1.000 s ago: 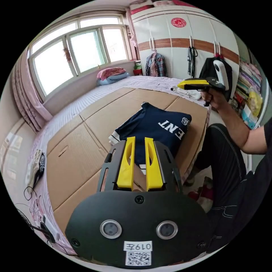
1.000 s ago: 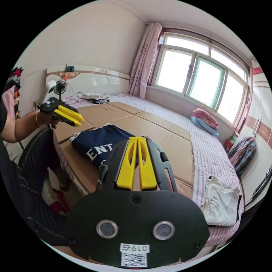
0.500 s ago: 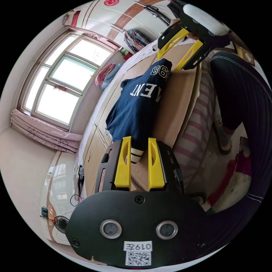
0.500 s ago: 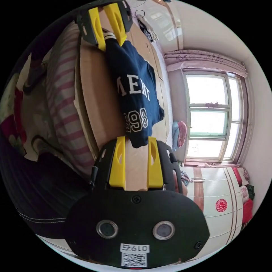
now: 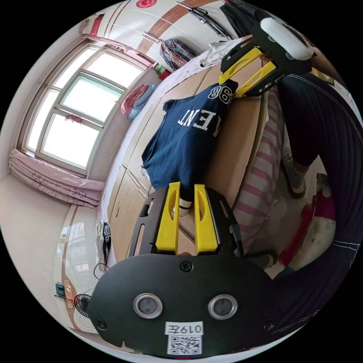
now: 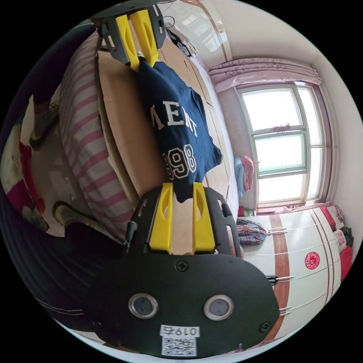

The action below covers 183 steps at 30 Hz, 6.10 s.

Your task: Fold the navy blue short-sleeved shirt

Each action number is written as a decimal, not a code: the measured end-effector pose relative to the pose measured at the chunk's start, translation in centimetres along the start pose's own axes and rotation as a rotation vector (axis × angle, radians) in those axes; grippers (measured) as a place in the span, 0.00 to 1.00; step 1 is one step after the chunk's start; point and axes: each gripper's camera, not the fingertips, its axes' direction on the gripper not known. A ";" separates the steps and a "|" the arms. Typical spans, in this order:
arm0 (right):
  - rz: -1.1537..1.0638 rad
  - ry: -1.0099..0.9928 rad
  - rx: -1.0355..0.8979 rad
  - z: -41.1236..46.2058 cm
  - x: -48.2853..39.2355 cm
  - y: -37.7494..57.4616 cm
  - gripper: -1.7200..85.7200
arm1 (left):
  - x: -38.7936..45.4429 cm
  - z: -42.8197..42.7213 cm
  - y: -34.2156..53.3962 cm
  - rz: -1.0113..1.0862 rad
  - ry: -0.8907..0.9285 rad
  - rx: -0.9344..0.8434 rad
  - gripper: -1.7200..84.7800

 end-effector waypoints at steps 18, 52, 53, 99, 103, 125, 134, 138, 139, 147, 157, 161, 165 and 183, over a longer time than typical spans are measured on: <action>0.218 -0.204 0.081 11.2 -1.3 9.5 0.14 | 0.6 -1.9 3.8 -0.088 0.099 0.008 0.10; 1.091 -0.548 0.029 13.1 -1.5 24.5 0.01 | -3.4 -8.0 15.7 -0.846 0.447 0.032 0.03; 1.090 -0.539 0.029 13.2 -1.5 24.8 0.01 | -3.3 -8.1 15.8 -0.840 0.437 0.031 0.03; 0.939 -0.551 0.199 12.8 -0.2 25.6 0.01 | -3.2 -8.5 15.1 -0.788 0.293 0.051 0.03; 0.900 -0.499 0.187 13.3 0.1 24.9 0.01 | -3.3 -7.3 15.4 -0.813 0.321 0.046 0.03; 0.590 -0.253 0.237 15.4 3.9 19.7 0.15 | -4.8 -2.6 12.4 -0.691 0.192 0.048 0.10; 0.099 -0.049 0.167 16.2 1.8 13.5 0.19 | -1.6 -1.3 8.1 -0.372 0.054 0.045 0.16; -0.074 0.063 0.146 16.8 0.6 10.6 0.18 | -1.3 -1.0 6.5 -0.356 0.056 0.058 0.16; -0.113 0.073 0.138 17.0 0.6 9.8 0.18 | -1.2 -0.9 6.3 -0.344 0.043 0.057 0.16; -0.227 0.038 0.074 18.2 3.0 5.5 0.15 | 0.6 1.0 3.0 -0.032 -0.008 0.025 0.17; 0.026 -0.339 0.138 17.1 11.5 1.5 0.10 | 0.2 2.4 0.5 0.060 -0.024 0.021 0.17; 0.092 -0.447 0.205 16.4 14.8 0.5 0.10 | 0.1 4.0 -0.8 0.113 -0.179 -0.036 0.16; 0.119 -0.471 0.225 15.7 14.8 -0.5 0.09 | -1.4 5.8 -1.6 0.110 -0.224 -0.047 0.13; -0.051 0.063 0.056 10.3 0.5 -12.6 0.22 | -16.2 6.8 -1.8 -0.061 0.169 0.025 0.05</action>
